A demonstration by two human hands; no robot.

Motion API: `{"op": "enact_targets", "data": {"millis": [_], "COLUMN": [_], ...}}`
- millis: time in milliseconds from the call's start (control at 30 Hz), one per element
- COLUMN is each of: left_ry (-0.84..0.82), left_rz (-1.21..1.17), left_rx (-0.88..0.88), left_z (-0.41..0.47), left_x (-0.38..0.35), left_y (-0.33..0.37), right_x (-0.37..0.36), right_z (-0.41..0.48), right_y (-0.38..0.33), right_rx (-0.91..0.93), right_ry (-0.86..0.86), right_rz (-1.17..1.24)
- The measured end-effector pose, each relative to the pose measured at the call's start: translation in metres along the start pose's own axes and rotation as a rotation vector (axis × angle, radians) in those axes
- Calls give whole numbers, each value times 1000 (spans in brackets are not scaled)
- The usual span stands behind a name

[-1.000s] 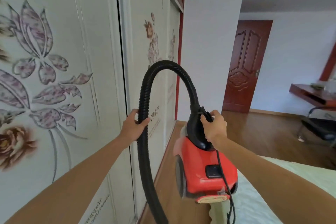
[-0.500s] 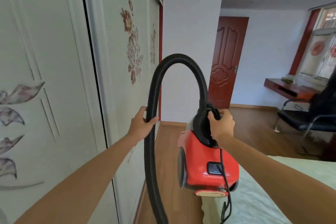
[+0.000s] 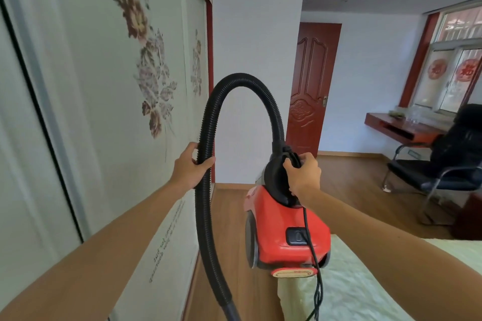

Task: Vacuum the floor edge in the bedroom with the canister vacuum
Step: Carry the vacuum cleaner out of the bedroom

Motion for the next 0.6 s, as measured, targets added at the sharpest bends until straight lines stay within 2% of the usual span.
{"op": "enact_targets", "data": {"millis": [600], "left_ry": [-39], "left_rz": [-24], "left_rx": [2], "left_z": [168], "left_x": [-50], "left_y": [-52], "right_x": [-68], "right_z": [169], "right_y": [9], "right_rx": [-50], "right_ry": [-9], "right_rz": [-43]}}
Point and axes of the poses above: each hand's wrist, its own z-axis towards the middle knuckle, its own x-axis out of the back of the hand, y = z × x, the point moved 6 cm from there along z, towards the middle knuckle, and after that the axes turned 15 degrees about -z, right-handed, at the moved point
